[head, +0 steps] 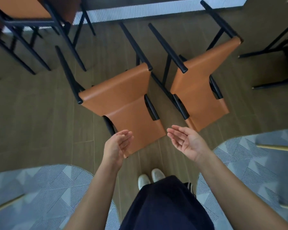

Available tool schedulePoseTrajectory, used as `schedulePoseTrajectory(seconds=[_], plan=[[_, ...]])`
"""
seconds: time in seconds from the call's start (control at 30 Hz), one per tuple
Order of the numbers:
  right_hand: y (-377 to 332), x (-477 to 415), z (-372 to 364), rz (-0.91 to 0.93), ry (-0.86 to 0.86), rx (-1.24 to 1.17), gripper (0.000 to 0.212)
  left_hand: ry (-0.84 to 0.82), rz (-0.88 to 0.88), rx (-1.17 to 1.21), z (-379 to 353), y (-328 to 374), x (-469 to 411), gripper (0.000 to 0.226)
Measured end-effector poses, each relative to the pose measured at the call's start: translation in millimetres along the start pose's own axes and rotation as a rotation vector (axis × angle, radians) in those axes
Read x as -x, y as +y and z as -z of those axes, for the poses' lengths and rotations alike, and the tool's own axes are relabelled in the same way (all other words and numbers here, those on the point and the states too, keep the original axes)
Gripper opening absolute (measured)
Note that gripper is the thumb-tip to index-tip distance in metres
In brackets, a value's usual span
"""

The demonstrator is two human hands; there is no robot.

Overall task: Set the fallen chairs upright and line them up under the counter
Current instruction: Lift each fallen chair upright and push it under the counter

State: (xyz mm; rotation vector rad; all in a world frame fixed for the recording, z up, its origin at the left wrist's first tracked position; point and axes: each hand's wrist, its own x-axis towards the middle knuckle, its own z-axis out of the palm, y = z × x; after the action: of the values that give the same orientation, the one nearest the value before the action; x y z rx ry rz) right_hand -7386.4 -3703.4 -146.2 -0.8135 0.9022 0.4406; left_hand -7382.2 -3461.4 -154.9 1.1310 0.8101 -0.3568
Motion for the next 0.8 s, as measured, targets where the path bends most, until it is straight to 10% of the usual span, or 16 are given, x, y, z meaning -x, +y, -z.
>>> schedulePoseTrajectory(seconds=[0.8], plan=[[130, -392, 90, -0.092, 0.014, 0.146, 0.024, 0.090, -0.091, -0.311, 19, -223, -334, 0.019]])
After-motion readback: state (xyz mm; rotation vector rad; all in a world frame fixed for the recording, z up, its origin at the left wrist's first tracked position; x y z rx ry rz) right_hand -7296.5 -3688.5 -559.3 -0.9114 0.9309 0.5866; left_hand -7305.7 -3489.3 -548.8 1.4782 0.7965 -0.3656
